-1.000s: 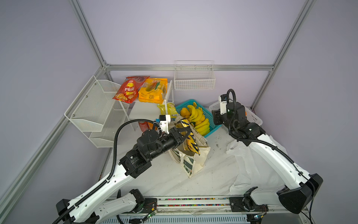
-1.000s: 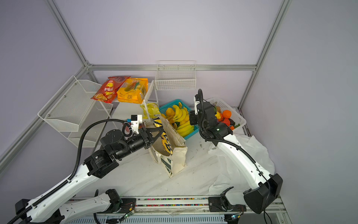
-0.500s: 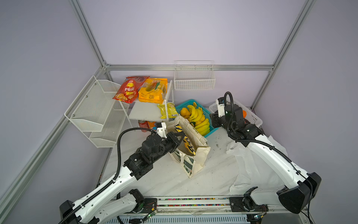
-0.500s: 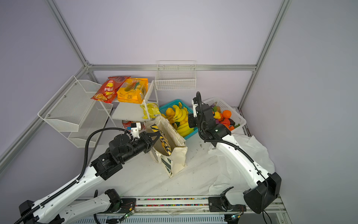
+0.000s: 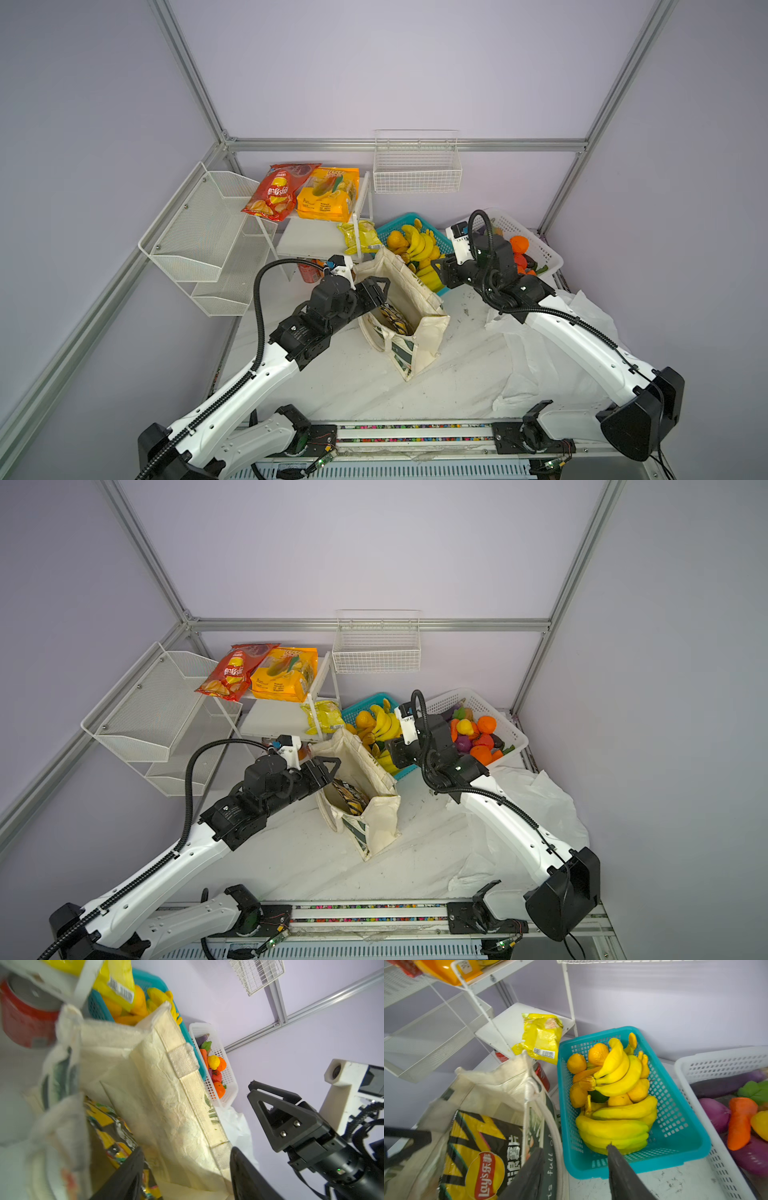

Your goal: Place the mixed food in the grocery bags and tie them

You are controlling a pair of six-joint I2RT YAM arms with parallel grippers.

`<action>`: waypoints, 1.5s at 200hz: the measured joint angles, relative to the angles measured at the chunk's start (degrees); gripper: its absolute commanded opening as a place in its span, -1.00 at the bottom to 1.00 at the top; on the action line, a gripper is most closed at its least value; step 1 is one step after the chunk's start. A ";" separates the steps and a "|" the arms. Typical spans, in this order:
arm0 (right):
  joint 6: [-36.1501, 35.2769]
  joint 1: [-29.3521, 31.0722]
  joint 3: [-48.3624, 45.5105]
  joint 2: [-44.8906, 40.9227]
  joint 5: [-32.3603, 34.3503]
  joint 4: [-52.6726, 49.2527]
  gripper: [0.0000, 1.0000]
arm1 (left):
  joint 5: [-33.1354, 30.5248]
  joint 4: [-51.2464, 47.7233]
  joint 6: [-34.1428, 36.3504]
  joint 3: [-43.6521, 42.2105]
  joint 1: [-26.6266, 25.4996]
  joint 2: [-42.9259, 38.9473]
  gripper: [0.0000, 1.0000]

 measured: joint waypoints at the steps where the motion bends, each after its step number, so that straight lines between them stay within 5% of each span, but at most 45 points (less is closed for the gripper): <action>1: 0.00 0.22 -0.09 -0.04 -0.13 0.04 0.08 | -0.07 -0.09 0.24 0.15 0.00 -0.09 0.45; 46: -2.64 7.02 -1.16 -0.37 1.22 0.55 0.21 | -9.35 -6.78 19.96 10.34 3.63 -6.73 0.57; 106: -4.13 8.24 -2.08 1.64 4.28 1.73 0.21 | -10.03 -13.38 29.24 26.27 17.18 -4.00 0.64; 134: -4.68 8.24 -2.69 1.97 4.57 2.36 0.22 | -5.68 -13.81 29.20 25.09 25.00 -2.01 0.64; 167: -4.94 8.24 -3.04 1.97 5.68 3.48 0.22 | 2.86 -8.61 26.56 12.74 30.51 -0.15 0.57; 218: -5.07 8.24 -3.06 2.16 6.45 4.52 0.22 | 11.72 4.46 21.40 2.14 31.19 11.06 0.23; 300: -5.09 8.24 -3.06 4.98 8.37 4.42 0.22 | 16.20 17.77 21.44 2.19 31.19 25.33 0.13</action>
